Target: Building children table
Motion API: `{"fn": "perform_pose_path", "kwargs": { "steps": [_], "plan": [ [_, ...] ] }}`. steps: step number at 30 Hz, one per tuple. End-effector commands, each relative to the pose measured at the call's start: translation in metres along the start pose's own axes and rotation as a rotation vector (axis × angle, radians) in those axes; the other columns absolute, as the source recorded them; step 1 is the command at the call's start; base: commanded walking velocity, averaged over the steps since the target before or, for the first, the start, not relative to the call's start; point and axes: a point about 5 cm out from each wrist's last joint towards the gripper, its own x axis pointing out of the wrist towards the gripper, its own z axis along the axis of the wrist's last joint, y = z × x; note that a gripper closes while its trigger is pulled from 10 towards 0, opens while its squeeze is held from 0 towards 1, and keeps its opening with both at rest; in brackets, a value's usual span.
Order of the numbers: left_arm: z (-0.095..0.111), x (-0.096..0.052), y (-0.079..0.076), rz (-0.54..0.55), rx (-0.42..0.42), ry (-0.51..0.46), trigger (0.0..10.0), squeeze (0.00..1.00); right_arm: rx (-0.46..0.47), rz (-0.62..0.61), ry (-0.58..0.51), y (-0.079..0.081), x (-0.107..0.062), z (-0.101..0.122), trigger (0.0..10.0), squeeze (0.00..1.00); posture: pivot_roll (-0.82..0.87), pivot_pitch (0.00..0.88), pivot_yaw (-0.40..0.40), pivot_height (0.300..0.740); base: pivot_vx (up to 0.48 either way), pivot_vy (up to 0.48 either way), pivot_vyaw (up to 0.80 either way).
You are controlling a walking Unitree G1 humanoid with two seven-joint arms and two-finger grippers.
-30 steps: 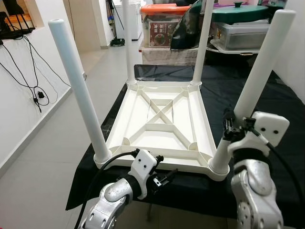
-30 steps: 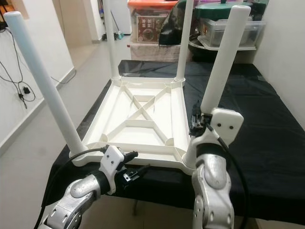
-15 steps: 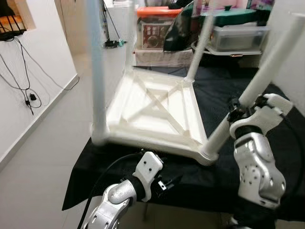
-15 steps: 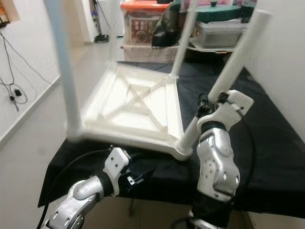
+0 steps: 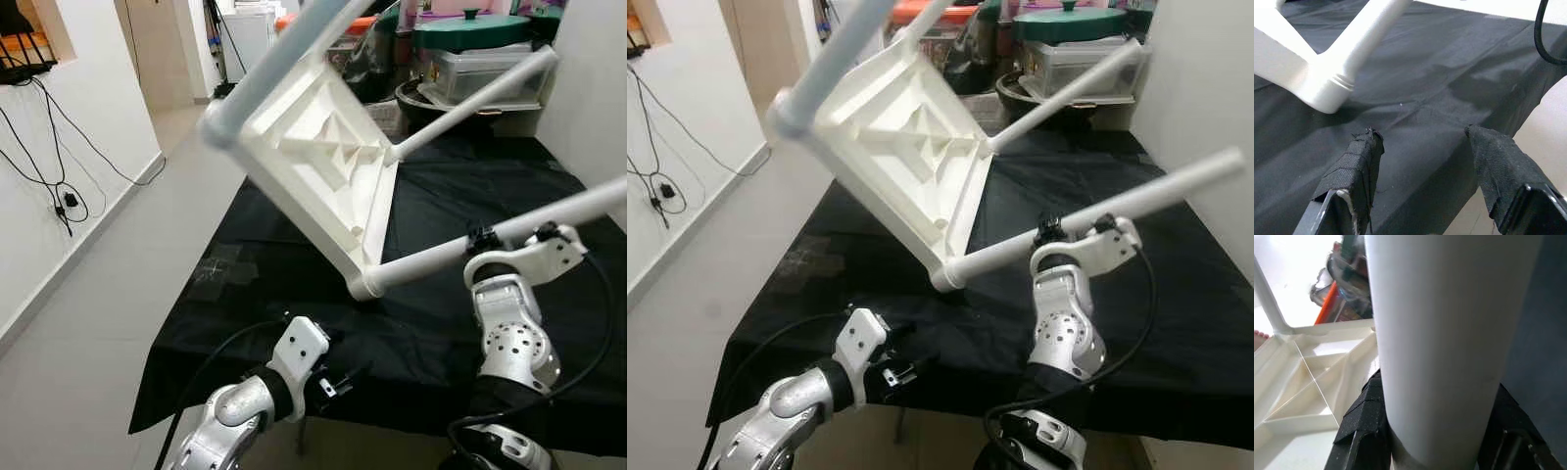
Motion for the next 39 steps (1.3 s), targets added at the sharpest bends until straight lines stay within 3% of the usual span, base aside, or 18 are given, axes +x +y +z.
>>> {"fn": "perform_pose_path", "kwargs": {
  "steps": [1, 4, 9, 10, 11, 12, 13, 20, 21, 28, 29, 32, 33, 36, 39],
  "plan": [
    [-0.001, -0.005, 0.001, 0.004, -0.017, 0.010, 10.0, 0.00, 0.147, -0.188, 0.187, -0.019, -0.012, -0.067, 0.0, 0.00, 0.24, 0.000, -0.008, 0.740, 0.000, 0.000, 0.00],
    [-0.001, -0.007, 0.001, 0.004, -0.017, 0.013, 10.0, 0.00, 0.223, -0.252, 0.224, -0.020, -0.017, -0.085, 0.0, 0.00, 0.23, 0.000, -0.005, 0.740, 0.000, 0.000, 0.00],
    [-0.001, -0.007, 0.002, 0.002, -0.017, 0.017, 10.0, 0.00, 0.239, -0.258, 0.249, -0.019, -0.020, -0.092, 0.0, 0.00, 0.23, 0.000, -0.001, 0.740, 0.000, 0.000, 0.00],
    [-0.001, -0.007, 0.002, 0.000, -0.017, 0.020, 10.0, 0.00, 0.266, -0.292, 0.256, -0.020, -0.023, -0.099, 1.1, 0.00, 0.23, 0.000, 0.002, 0.740, 0.000, 0.000, 0.00],
    [-0.001, -0.007, 0.002, -0.003, -0.015, 0.024, 10.0, 0.00, 0.286, -0.335, 0.255, -0.023, -0.025, -0.105, 5.6, 0.00, 0.23, 0.000, -0.002, 0.740, 0.000, 0.000, 0.00],
    [-0.001, -0.007, 0.002, -0.003, -0.015, 0.024, 10.0, 0.00, 0.286, -0.335, 0.255, -0.023, -0.025, -0.105, 5.6, 0.00, 0.23, 0.000, -0.002, 0.740, 0.000, 0.000, 0.00],
    [-0.001, -0.007, 0.002, -0.003, -0.014, 0.026, 10.0, 0.00, 0.294, -0.364, 0.251, -0.025, -0.028, -0.110, 10.0, 0.00, 0.23, 0.000, -0.002, 0.740, 0.000, 0.000, 0.00],
    [-0.001, -0.005, 0.003, -0.003, -0.011, 0.029, 10.0, 0.00, 0.266, -0.390, 0.233, -0.029, -0.034, -0.116, 10.0, 0.00, 0.23, 0.000, -0.004, 0.740, 0.000, 0.000, 0.00],
    [-0.001, -0.005, 0.002, -0.003, -0.010, 0.029, 10.0, 0.00, 0.258, -0.386, 0.228, -0.029, -0.035, -0.117, 10.0, 1.00, 0.23, 0.000, -0.004, 0.740, 0.000, 0.000, 0.00],
    [-0.001, -0.004, 0.002, -0.003, -0.011, 0.030, 10.0, 0.00, 0.261, -0.384, 0.225, -0.029, -0.037, -0.118, 10.0, 1.00, 0.22, 0.000, -0.007, 0.740, 0.000, 0.000, 0.00],
    [-0.002, -0.003, 0.002, -0.002, -0.011, 0.030, 10.0, 0.00, 0.256, -0.393, 0.223, -0.031, -0.038, -0.117, 10.0, 0.10, 0.22, 0.000, -0.010, 0.740, 0.000, 0.000, 0.00],
    [-0.002, -0.003, 0.002, -0.002, -0.011, 0.030, 10.0, 0.00, 0.256, -0.393, 0.223, -0.031, -0.038, -0.117, 10.0, 0.10, 0.22, 0.000, -0.010, 0.740, 0.000, 0.000, 0.00],
    [-0.002, -0.003, 0.002, -0.002, -0.012, 0.030, 10.0, 0.00, 0.244, -0.408, 0.216, -0.033, -0.040, -0.115, 10.0, 0.00, 0.22, 0.000, -0.009, 0.740, 0.000, 0.000, 0.00],
    [-0.002, -0.002, 0.002, 0.001, -0.015, 0.030, 10.0, 0.00, 0.222, -0.452, 0.198, -0.034, -0.058, -0.104, 10.0, 0.00, 0.22, 0.000, -0.010, 0.740, 0.000, 0.000, 0.00],
    [-0.002, -0.002, 0.002, 0.001, -0.015, 0.030, 10.0, 0.00, 0.230, -0.462, 0.184, -0.034, -0.064, -0.098, 10.0, 0.00, 0.21, 0.000, -0.009, 0.740, 0.000, 0.000, 0.00]
  ]
}}
